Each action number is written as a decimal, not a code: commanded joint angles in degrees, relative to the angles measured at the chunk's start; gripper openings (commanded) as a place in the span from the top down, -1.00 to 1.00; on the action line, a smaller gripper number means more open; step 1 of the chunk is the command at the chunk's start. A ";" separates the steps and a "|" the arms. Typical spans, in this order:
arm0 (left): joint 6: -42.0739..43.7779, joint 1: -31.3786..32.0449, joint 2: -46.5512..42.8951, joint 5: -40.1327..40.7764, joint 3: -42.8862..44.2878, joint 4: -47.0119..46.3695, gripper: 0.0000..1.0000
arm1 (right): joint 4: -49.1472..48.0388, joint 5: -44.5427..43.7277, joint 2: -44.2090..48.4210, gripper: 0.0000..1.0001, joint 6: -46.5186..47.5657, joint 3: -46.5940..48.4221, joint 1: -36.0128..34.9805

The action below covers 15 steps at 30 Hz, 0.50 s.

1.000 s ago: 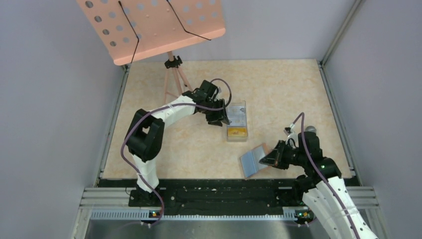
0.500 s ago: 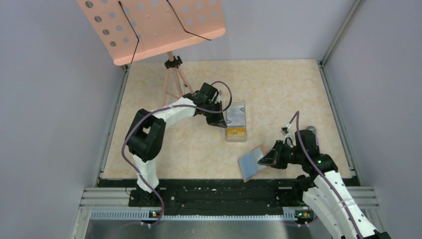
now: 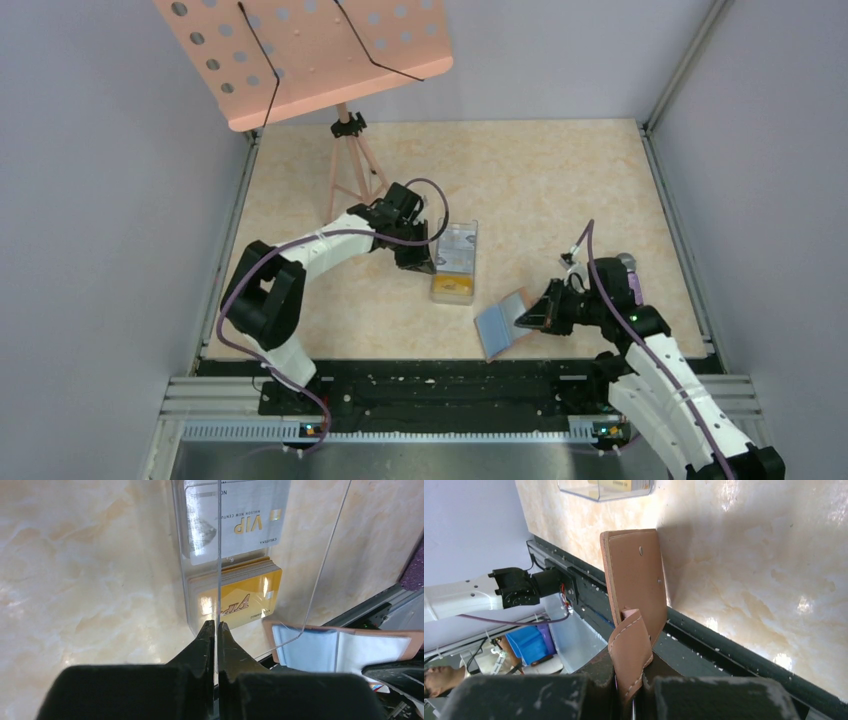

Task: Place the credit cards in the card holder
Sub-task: Move the storage box to the center of the board.

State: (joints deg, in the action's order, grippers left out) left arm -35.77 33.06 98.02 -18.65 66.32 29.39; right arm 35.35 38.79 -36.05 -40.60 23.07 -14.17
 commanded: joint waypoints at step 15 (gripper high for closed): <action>3.77 -12.83 -17.84 6.17 -14.86 9.85 1.00 | -28.34 -2.71 -11.93 1.00 -9.19 -4.90 0.30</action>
State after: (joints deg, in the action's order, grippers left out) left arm -34.17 23.35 83.83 -13.80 54.28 36.40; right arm 12.60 38.13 -44.51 -50.09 16.80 -14.17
